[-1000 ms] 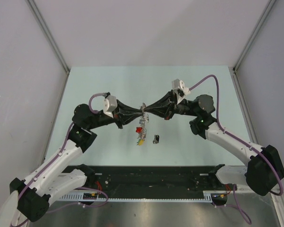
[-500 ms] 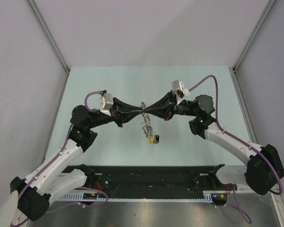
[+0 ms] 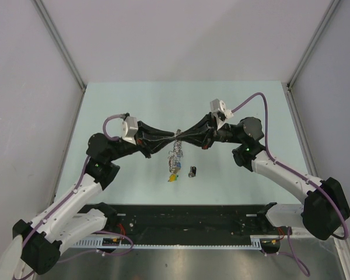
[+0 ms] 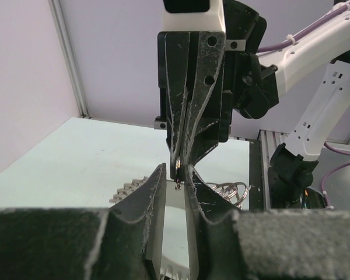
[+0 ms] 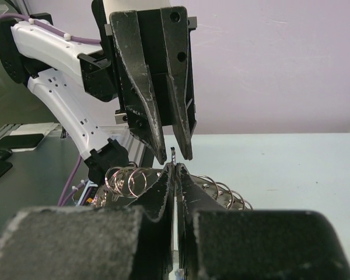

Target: Put the keys on the keyring

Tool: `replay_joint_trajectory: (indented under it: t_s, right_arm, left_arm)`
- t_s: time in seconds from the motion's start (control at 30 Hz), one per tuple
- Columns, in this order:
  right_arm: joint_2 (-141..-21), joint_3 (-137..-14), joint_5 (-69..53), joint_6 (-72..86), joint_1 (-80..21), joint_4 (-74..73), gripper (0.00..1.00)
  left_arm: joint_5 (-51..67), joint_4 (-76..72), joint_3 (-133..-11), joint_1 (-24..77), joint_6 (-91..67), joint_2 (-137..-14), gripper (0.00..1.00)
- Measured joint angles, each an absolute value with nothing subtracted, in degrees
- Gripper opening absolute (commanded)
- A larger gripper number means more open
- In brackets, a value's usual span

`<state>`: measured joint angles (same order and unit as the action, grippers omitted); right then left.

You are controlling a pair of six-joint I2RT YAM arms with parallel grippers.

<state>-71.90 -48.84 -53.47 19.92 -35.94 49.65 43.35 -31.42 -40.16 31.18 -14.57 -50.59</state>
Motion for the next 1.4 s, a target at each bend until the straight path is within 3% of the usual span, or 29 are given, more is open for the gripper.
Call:
replay_joint_trajectory:
  t_s: [0.23,0.53,0.67,0.83,0.9,1.07,1.17,1.4]
  right_arm:
    - [-71.9,-48.8,-53.5,19.9,-35.9,49.6,0.00]
    - [-71.9,-48.8,-53.4,19.9,-36.0,49.6,0.00]
    - [-71.9,-48.8,-53.4,19.9,-36.1,49.6,0.00]
    - [-71.9,-48.8,-53.4,19.4,-36.1,49.3,0.00]
    - [-71.9,-48.8,-53.2,19.0,-36.1,48.8,0.04]
    - [-70.7,-48.8,-51.7,16.6,-36.2,44.0,0.30]
    - [-67.5,-48.8,-49.4,13.1,-36.2,38.5,0.35]
    - [-63.1,-52.2,-43.9,4.5,-36.2,25.4,0.35]
  left_arm:
    - [41.1,-30.2,-38.5,31.2,-14.5,-49.0,0.22]
    - [41.4,-29.6,-38.5,31.3,-14.6,-49.8,0.13]
    - [42.2,-29.6,-38.5,31.3,-14.8,-50.0,0.00]
    - [42.4,-29.7,-38.5,31.3,-15.1,-50.0,0.01]
    - [42.4,-29.5,-38.5,31.3,-15.1,-50.0,0.00]
    - [41.5,-24.5,-39.5,31.3,-13.0,-49.9,0.00]
    - [40.2,-19.0,-40.8,31.4,-10.2,-49.8,0.00]
    - [37.9,-9.5,-42.9,31.4,-4.3,-49.5,0.00]
